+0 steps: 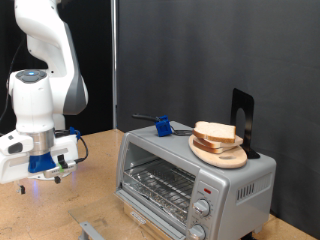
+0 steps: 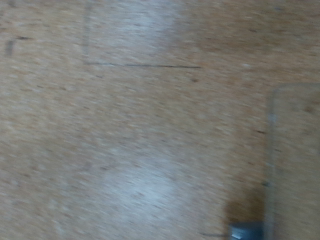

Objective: Make a piece of toast with the oven

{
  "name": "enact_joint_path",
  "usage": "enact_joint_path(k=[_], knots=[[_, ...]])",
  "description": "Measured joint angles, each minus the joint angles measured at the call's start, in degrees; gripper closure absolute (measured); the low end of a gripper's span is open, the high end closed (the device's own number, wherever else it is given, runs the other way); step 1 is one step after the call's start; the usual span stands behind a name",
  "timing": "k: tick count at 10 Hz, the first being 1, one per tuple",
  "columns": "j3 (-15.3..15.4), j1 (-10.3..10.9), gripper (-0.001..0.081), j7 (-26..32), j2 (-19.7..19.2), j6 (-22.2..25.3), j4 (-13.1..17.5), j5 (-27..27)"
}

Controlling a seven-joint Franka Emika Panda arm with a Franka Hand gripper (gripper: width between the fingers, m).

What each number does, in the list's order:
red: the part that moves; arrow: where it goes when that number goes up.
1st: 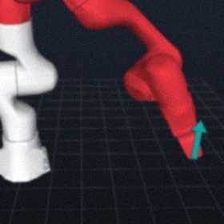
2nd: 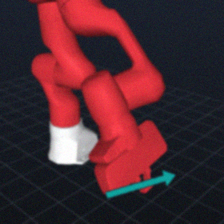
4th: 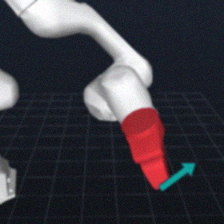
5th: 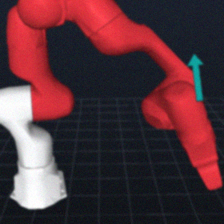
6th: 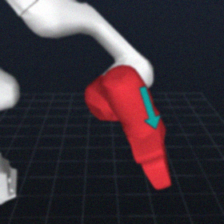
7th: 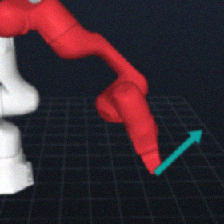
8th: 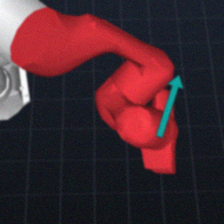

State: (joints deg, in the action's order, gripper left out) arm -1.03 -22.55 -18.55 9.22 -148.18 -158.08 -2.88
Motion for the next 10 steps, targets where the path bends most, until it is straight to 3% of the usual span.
enact_joint_path(k=[3, 5, 8, 10], knots=[[-3.3, 3.2, -0.0001, 16.4, 5.5, 8.9, 2.0, -17.8], [-4.9, 3.7, -0.0001, 20.7, 10.2, 12.9, 3.1, -24.4], [-5.6, 3.7, -0.0001, 18.7, 15.9, 14.4, 4.5, -31.7], [-5.9, 3.2, -0.0001, 14.6, 18.4, 18.4, 7.1, -31.8]])
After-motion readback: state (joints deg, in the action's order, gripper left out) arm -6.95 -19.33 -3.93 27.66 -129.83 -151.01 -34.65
